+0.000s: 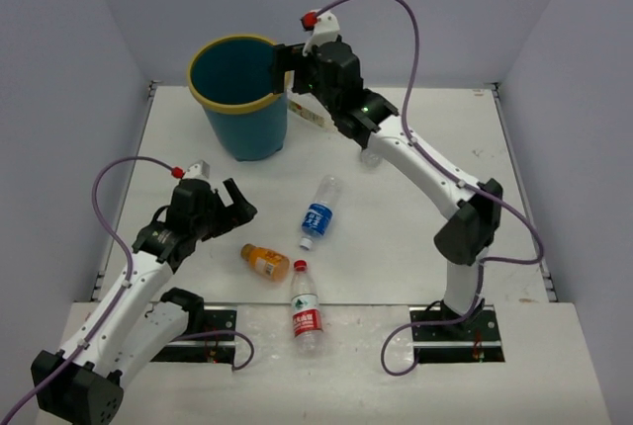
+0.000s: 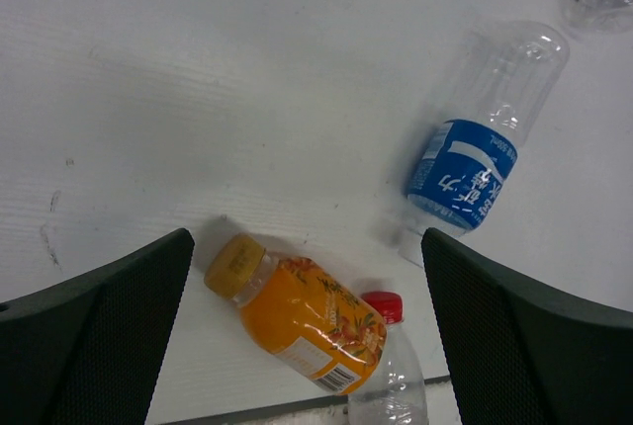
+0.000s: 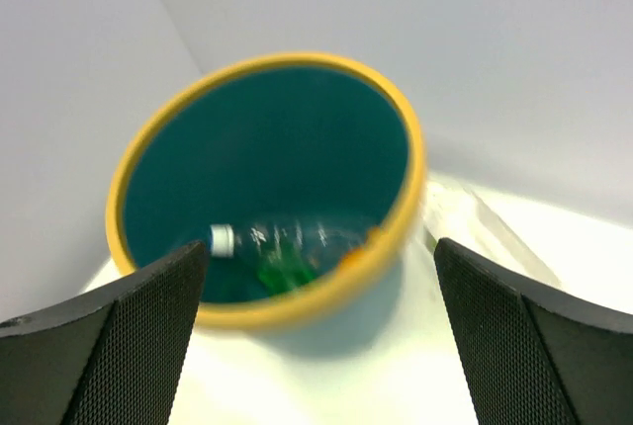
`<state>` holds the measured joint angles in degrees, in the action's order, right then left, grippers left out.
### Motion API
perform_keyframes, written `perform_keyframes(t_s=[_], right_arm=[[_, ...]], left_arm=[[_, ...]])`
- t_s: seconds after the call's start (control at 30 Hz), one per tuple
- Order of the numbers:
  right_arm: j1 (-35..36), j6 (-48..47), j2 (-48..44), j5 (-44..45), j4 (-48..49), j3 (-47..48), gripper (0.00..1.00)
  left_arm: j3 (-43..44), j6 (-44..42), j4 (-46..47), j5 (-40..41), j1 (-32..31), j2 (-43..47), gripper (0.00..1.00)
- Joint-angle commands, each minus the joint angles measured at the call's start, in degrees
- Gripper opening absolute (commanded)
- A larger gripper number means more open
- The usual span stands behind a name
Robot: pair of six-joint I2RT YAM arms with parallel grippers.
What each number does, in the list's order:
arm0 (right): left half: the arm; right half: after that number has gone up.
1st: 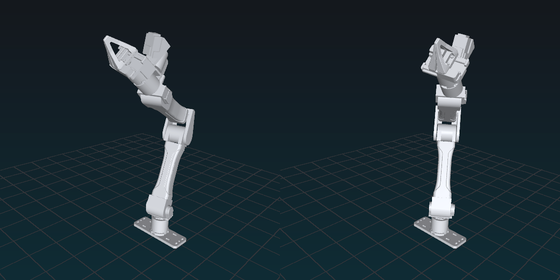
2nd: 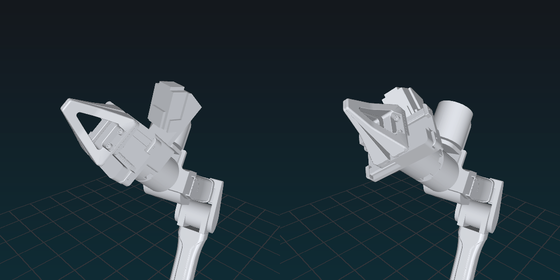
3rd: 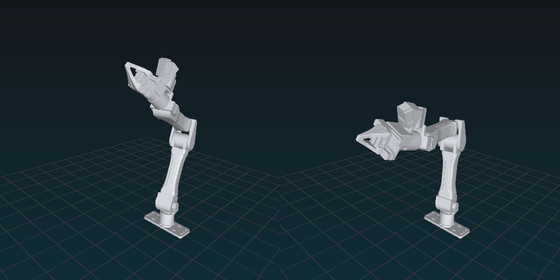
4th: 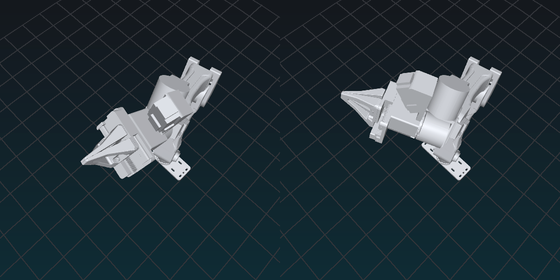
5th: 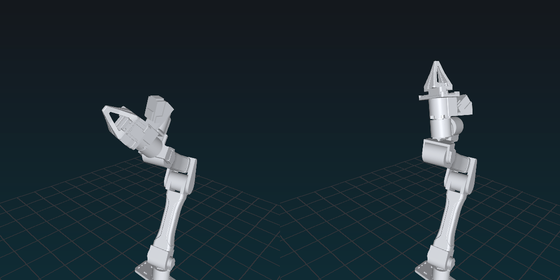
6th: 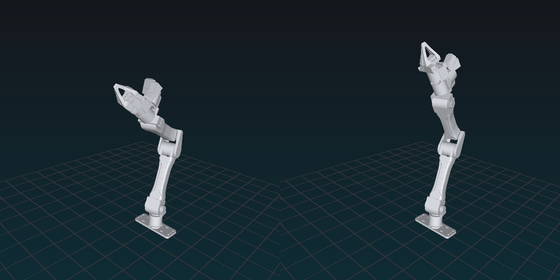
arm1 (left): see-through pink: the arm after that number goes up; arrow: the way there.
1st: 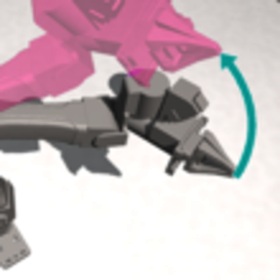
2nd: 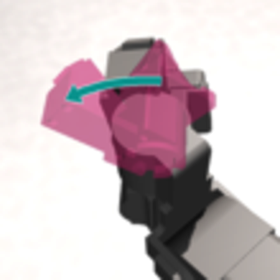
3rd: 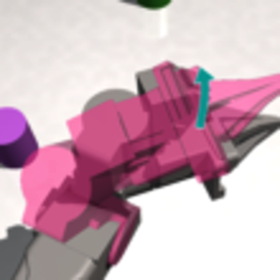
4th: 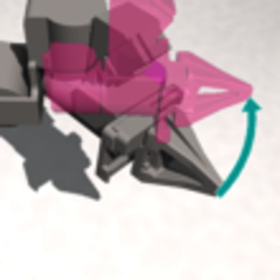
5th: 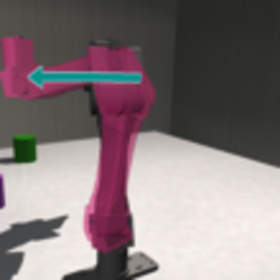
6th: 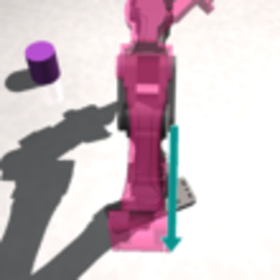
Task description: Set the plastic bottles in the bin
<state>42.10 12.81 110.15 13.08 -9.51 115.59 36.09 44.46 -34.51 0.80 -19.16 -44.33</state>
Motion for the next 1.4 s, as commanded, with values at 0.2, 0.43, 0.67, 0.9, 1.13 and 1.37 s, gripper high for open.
perform_keyframes(t_s=[0.2, 0.43, 0.67, 0.9, 1.13, 1.37], right_arm=[[-7.5, 18.6, -33.4, 12.8, 3.3, -39.8, 0.99], [-10.6, 28.1, -52.7, 20.3, 3.2, -63.5, 0.99], [-10.7, 29.7, -61.5, 24.1, -0.1, -71.0, 0.99], [-10.8, 27.9, -66.4, 29.2, -1.6, -74.3, 0.99], [-11.0, 27.9, -70.9, 30.3, -2.6, -76.7, 0.99], [-11.0, 29.9, -72.6, 30.5, -6.4, -77.6, 0.99]], left_arm=[[3.4, 10.7, -14.0, 0.2, 0.0, 0.0, 1.0], [-1.1, 13.8, -14.9, -6.2, -1.0, -1.9, 1.0], [-1.8, 20.5, -9.7, -4.5, -9.8, -8.0, 1.0], [2.2, 20.9, -9.7, -3.5, -16.4, -19.4, 1.0], [2.2, 22.5, -7.1, -1.2, -18.1, -22.2, 1.0], [2.4, 22.1, -5.3, 0.8, -19.3, -24.2, 0.83]])
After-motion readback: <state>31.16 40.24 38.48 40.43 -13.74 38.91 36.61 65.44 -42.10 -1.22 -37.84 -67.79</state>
